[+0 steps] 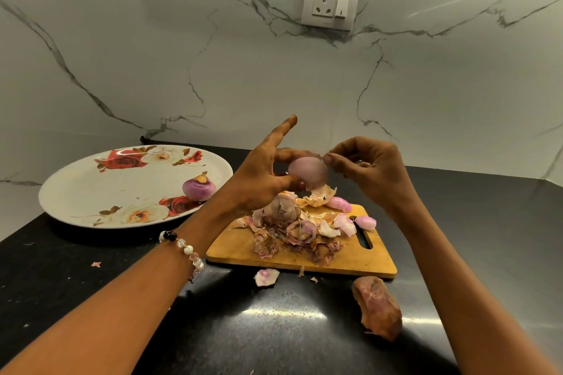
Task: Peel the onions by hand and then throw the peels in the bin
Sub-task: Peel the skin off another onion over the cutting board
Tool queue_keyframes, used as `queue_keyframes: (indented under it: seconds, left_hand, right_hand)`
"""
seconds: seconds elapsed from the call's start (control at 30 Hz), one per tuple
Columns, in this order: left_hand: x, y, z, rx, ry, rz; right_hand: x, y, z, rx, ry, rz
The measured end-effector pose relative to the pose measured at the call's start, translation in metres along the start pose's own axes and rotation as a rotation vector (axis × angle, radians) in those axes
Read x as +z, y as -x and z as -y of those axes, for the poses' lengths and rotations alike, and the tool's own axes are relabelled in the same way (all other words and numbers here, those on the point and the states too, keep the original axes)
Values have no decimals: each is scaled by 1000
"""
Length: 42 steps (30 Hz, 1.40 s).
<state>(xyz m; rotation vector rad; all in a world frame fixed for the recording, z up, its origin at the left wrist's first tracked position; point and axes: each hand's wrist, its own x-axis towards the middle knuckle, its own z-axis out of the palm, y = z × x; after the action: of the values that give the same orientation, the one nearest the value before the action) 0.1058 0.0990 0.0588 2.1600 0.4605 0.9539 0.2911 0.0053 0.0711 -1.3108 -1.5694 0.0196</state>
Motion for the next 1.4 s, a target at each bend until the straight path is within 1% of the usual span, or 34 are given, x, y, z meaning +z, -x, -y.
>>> queue_keyframes:
  seconds: [0.07, 0.13, 0.2, 0.33, 0.47, 0.57, 0.73, 0.8, 0.9, 0.97, 1.07, 1.13, 1.2, 1.27, 1.4]
  left_hand:
    - [0, 0, 0, -3, -5, 1]
    - [0, 0, -1, -5, -13, -2]
    - [1, 1, -1, -14, -16, -9]
    - [2, 2, -2, -29, -4, -47]
    - [3, 2, -3, -41, 3, -77]
    - [4, 3, -3, -47, -11, -76]
    - [2, 4, -4, -62, -1, -55]
    - [1, 3, -4, -57, 15, -28]
    - [0, 2, -6, -44, 28, -3]
    - [0, 2, -6, -38, 30, 8]
    - [0, 2, -5, -43, 19, 8]
    - [0, 1, -4, -43, 10, -3]
    - [0, 1, -4, -43, 7, -8]
    - [1, 1, -5, -35, -11, -14]
    - [4, 1, -4, -1, -86, -27]
  right_hand:
    - [0, 2, 3, -60, -6, 88]
    - [3, 3, 5, -150, 75, 114]
    - [7, 4, 4, -196, 141, 81]
    - [10, 4, 4, -229, 195, 2]
    - [17, 3, 2, -266, 293, -32]
    - [23, 3, -3, -267, 411, -31]
    - [24, 3, -8, -217, 489, -15]
    - [21, 2, -11, -173, 521, -44]
    - [13, 0, -14, -61, 475, -89]
    - [9, 0, -10, -21, 377, -111]
    - [6, 0, -1, -35, 181, -122]
    - [7, 1, 3, -72, 122, -94]
    - [8, 2, 5, -107, 138, -40]
    - [9, 2, 6, -156, 204, 3]
    - [15, 5, 7, -202, 259, 36]
